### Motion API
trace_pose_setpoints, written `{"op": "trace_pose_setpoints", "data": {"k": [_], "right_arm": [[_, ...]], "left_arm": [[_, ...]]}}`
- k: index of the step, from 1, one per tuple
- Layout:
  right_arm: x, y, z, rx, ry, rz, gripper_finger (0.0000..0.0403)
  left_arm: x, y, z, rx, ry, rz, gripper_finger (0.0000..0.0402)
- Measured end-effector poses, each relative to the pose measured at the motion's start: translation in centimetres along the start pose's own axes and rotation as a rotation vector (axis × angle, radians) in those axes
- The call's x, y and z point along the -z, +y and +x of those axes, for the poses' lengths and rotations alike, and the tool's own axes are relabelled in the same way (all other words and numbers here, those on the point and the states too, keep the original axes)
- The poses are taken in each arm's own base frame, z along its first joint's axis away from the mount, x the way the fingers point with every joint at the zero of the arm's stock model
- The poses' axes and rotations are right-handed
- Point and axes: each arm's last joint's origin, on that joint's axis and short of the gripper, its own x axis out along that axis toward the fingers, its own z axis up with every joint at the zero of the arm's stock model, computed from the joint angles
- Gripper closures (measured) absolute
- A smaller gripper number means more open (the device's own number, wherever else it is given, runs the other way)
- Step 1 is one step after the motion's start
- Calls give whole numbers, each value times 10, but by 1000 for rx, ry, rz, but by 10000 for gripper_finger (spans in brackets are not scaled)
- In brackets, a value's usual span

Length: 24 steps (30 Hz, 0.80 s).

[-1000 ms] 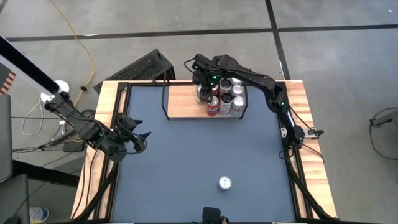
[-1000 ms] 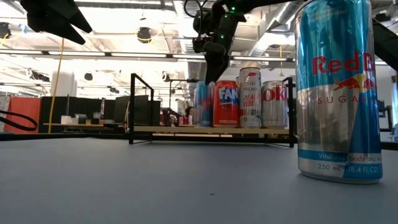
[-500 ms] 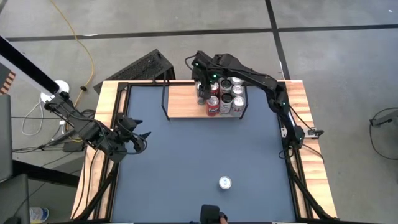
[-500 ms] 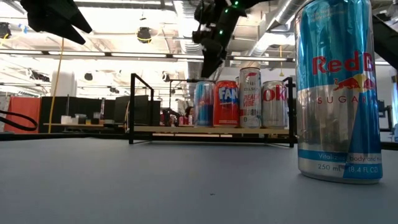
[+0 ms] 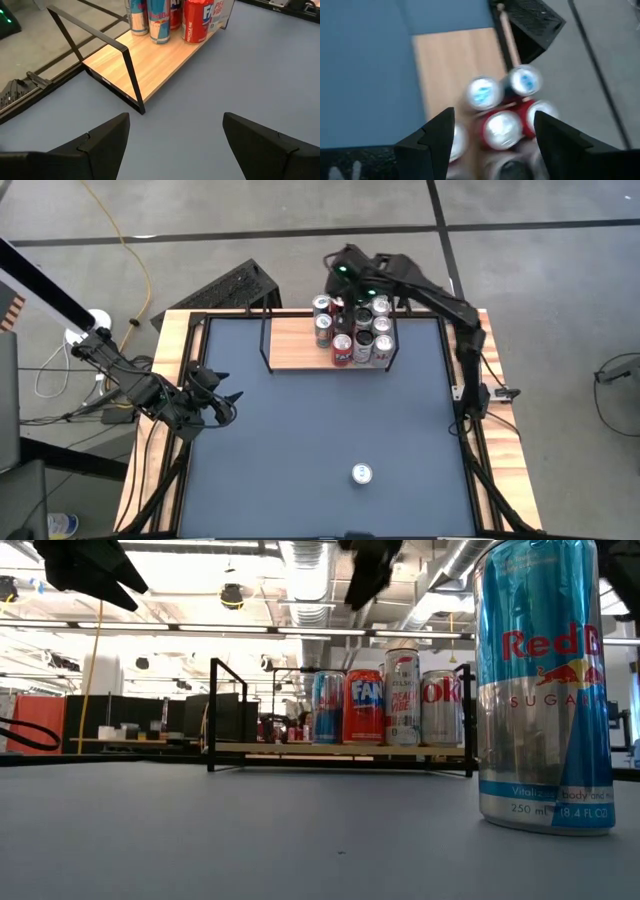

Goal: Place canned beverage on shelf
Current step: Put the top blue soda can on the shelf aligned with the other blue soda can

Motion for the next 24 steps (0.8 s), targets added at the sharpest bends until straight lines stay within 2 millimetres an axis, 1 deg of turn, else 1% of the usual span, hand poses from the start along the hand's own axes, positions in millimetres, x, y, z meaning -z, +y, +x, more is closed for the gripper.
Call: {"op": "trace_pose_setpoints", "data": {"k": [3, 6, 9, 10, 12, 13, 15, 17, 20, 22, 24], "right_arm": [[4, 20, -35, -34, -9, 65, 148], [11, 43, -60, -79, 20, 190, 148], [17, 70, -74, -122, 95, 229, 148], [18, 81, -76, -136, 111, 210, 148], [14, 98, -78, -104, 81, 164, 148], [10, 105, -75, -76, 61, 147, 148], [2, 110, -62, -45, 42, 125, 151], [-3, 111, -36, -22, 77, 104, 158], [-9, 108, 12, 48, 155, 58, 172], [-8, 105, 40, 90, 215, 9, 188], [-6, 100, 61, 127, 267, -31, 211]], "left_arm": [[0, 0, 0, 0, 0, 2, 90], [0, 0, 0, 0, 0, 13, 90], [0, 0, 0, -4, -6, 6, 90], [0, 0, 0, -6, -11, -1, 90], [-1, 0, 0, -9, -19, -4, 90], [-1, 0, 0, -10, -22, -1, 90], [-1, 0, 0, -12, -25, 5, 90], [-1, 0, 0, -11, -24, 3, 90], [-1, 0, 0, -11, -24, 0, 90], [-1, 0, 0, -11, -23, 0, 90], [-1, 0, 0, -11, -23, -3, 90]]}}
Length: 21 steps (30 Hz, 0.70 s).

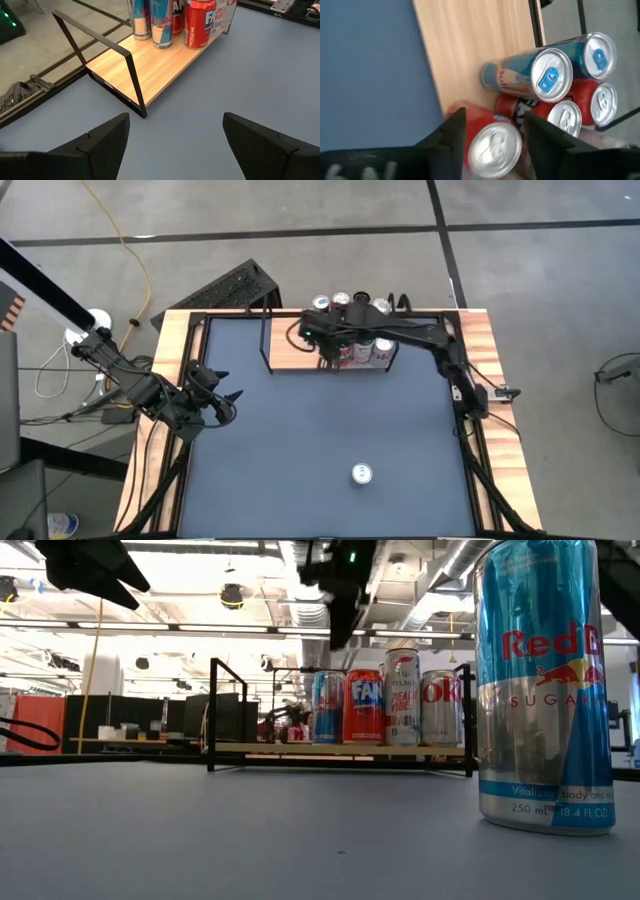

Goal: Place canned beverage on shelf
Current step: Put the top blue soda can on the shelf aligned with the other blue soda can

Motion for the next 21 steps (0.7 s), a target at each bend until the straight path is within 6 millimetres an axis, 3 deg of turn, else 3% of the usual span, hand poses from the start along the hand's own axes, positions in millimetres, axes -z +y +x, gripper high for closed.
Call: {"op": "trace_pose_setpoints", "data": {"k": [7, 12, 21], "right_arm": [[-5, -17, 45, 21, 75, -19, 325], [-5, -30, 53, 30, 69, -22, 385], [-7, -44, 55, 40, 35, 15, 395]], "left_arm": [[0, 0, 0, 3, 6, -29, 90], [0, 0, 0, 6, 12, -35, 90], [0, 0, 0, -1, 3, -32, 90]]}}
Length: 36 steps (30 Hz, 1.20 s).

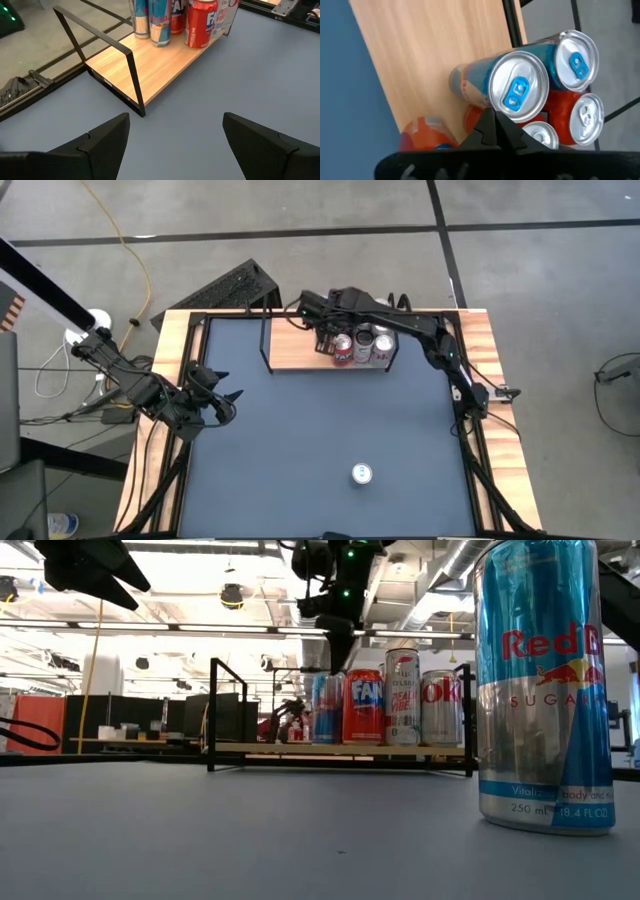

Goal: Place canned beverage on shelf
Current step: Put the top blue soda can on the shelf aligned with the other blue soda can, then put the blue soda can on the shelf aligned with the other blue soda cans

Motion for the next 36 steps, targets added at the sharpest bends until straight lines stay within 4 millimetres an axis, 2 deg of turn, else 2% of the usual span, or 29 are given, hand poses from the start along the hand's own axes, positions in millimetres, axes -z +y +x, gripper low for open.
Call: {"op": "trace_pose_setpoints", "data": {"k": [5, 8, 13, 18, 20, 23, 29, 33, 36], "right_arm": [[0, -1, -5, 14, -9, -6, 400], [3, -7, -25, 21, -61, 45, 401], [22, -6, -78, -92, -99, 100, 401], [62, 11, -153, -346, -97, 167, 397], [76, 26, -181, -443, -136, 192, 383], [91, 60, -214, -532, -160, 163, 345], [120, 128, -257, -532, -186, 154, 236], [131, 179, -260, -544, -104, 195, 162], [133, 214, -252, -536, -39, 189, 128]], "left_arm": [[0, 0, 0, -2, 0, 3, 90], [0, 1, 0, -8, 1, 11, 90], [1, 1, 0, -7, 7, 14, 90], [2, 0, 0, 12, 36, 21, 90], [2, 0, 0, 17, 45, 22, 90], [2, 0, 0, 21, 51, 29, 90], [2, -1, 0, 32, 55, 37, 90], [2, -2, 0, 47, 69, 41, 90], [2, -2, 0, 48, 69, 42, 90]]}}
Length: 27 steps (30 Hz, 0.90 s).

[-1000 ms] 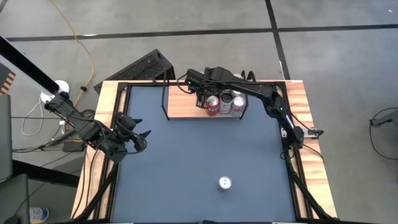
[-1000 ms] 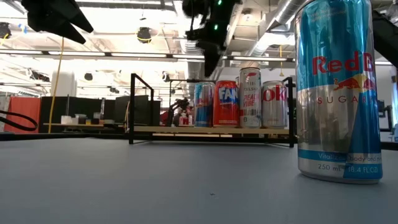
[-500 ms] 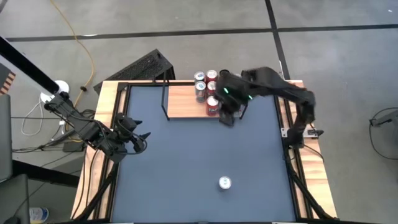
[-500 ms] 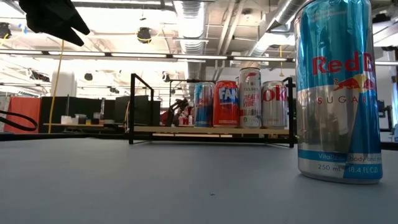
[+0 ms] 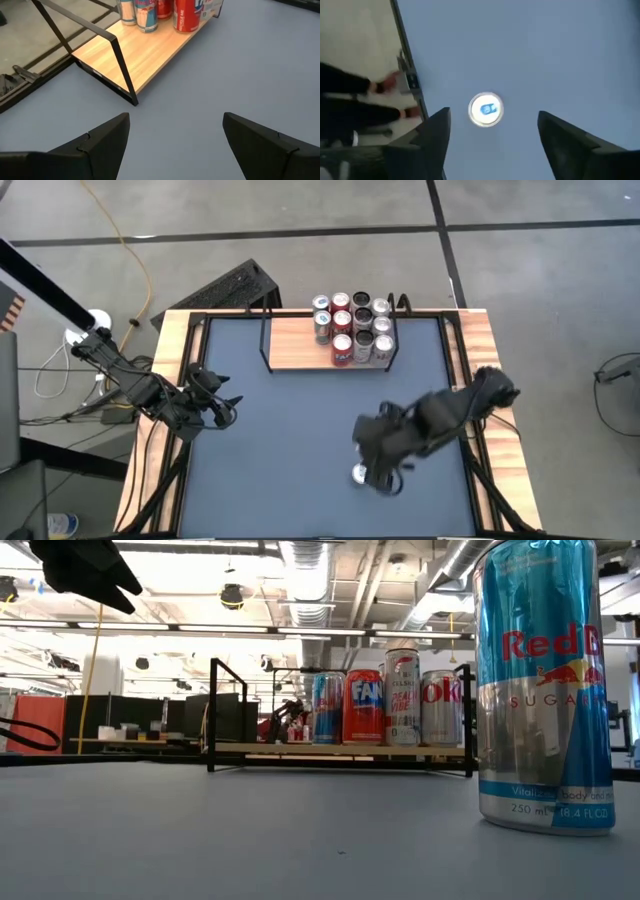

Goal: Place canned beverage on shelf
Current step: Put the blue soda can on the shelf aligned with the other blue soda cans

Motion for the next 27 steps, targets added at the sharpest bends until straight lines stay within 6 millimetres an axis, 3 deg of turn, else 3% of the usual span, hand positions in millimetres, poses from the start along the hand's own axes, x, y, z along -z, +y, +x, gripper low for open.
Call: {"op": "trace_pose_setpoints", "data": {"k": [6, 12, 27], "right_arm": [[12, 37, 61, 61, 148, -73, 107], [11, 46, 101, 85, 254, -118, 106], [4, 40, 104, 126, 212, -190, 106]], "left_arm": [[0, 0, 0, 0, 1, 19, 90], [0, 0, 0, 0, 1, 31, 90], [1, 0, 0, 14, 22, 41, 90]]}}
